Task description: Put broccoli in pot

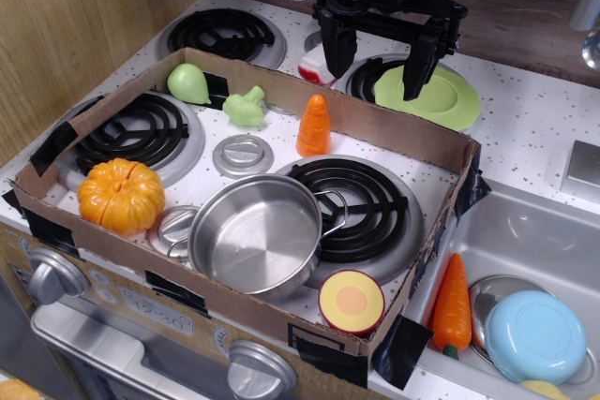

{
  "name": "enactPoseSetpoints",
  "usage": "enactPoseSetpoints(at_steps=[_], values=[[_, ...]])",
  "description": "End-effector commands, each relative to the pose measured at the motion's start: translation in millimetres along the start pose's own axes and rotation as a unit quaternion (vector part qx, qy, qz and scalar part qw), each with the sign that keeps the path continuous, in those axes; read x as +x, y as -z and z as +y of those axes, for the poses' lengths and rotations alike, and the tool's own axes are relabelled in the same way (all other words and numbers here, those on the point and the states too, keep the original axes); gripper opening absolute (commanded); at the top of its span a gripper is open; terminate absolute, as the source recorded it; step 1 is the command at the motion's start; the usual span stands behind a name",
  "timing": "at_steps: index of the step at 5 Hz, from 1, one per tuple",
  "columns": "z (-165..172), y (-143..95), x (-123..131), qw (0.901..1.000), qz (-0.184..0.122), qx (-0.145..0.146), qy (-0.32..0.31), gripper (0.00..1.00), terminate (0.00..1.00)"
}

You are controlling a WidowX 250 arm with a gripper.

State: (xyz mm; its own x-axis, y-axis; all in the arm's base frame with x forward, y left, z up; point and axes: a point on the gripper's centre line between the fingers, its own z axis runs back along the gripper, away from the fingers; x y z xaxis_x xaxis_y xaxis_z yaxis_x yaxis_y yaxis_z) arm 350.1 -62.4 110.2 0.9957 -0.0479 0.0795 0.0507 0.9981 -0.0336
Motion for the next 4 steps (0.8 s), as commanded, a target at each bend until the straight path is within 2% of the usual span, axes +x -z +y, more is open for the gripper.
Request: enactPoseSetpoints(at_steps=[1,2,3,4], values=[[0.0,0.0,0.0,1.0000,0.000,0.000,0.000,1.00,0.00],[28.9,-6.2,5.8,0.9995,0.001,0.014,0.027,1.00,0.00],[51.7,-6.5,2.8,0.9992,-0.008,0.034,-0.019,1.00,0.00],[63.9,-10.1,-1.4,0.9984,-0.017,0.047,-0.026,1.00,0.00]])
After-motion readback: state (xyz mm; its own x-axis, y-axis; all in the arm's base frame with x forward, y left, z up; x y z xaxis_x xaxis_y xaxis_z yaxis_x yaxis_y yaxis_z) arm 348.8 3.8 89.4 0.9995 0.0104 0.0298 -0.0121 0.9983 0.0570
